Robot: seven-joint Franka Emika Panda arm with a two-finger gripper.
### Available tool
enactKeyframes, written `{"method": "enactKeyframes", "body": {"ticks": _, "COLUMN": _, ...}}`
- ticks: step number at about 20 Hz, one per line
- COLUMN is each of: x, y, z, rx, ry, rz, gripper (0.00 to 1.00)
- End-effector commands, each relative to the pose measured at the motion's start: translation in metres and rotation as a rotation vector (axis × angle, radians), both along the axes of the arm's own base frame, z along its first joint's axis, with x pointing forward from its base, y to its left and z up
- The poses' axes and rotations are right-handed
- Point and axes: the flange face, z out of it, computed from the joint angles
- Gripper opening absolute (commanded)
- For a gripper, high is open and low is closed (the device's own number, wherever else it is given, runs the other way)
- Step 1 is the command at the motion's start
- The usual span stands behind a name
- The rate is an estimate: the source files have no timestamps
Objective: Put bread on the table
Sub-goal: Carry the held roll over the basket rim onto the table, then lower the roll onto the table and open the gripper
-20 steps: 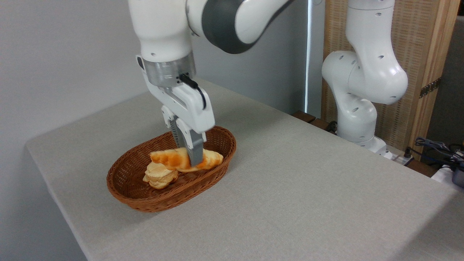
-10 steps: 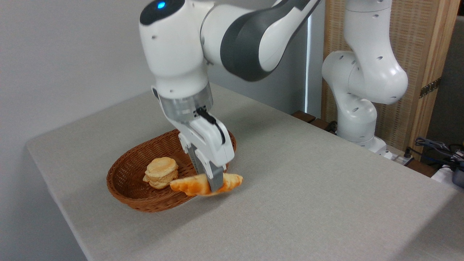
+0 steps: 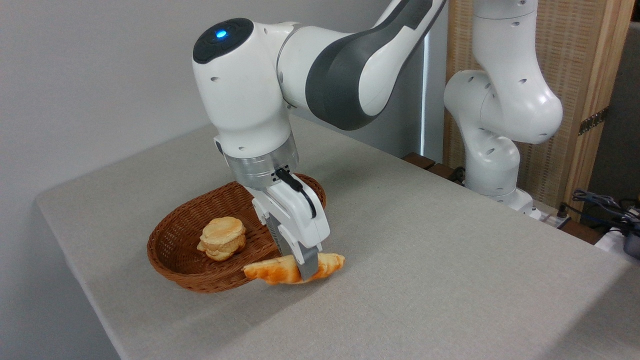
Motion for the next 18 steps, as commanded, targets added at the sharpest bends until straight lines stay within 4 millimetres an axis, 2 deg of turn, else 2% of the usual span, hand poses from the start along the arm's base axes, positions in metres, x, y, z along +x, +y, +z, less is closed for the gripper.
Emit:
{"method": "enactKeyframes", "body": {"ticks": 1, "x": 0.000, "y": 0.007, "z": 0.005, "rx": 0.008, "ry": -0.002, "rz": -0.016, "gripper": 1.00}}
{"method": "enactKeyframes", "body": {"ticks": 7, "x": 0.000, "y": 0.008, "z": 0.008, "rx": 0.007, "ry": -0.010, "rz": -0.013, "gripper": 1.00}}
{"method": "enactKeyframes", "body": {"ticks": 10, "x": 0.001, "y": 0.005, "z": 0.020, "rx": -0.002, "ry": -0.037, "rz": -0.011, "gripper": 1.00}}
{"method": "enactKeyframes", "body": {"ticks": 15, "x": 0.012, "y": -0.009, "z": 0.072, "rx": -0.040, "ry": -0.143, "rz": -0.011, "gripper": 1.00}}
{"method": "enactKeyframes", "body": {"ticks": 18, "x": 0.010, "y": -0.024, "z": 0.091, "rx": -0.042, "ry": -0.180, "rz": -0.038, "gripper": 1.00}}
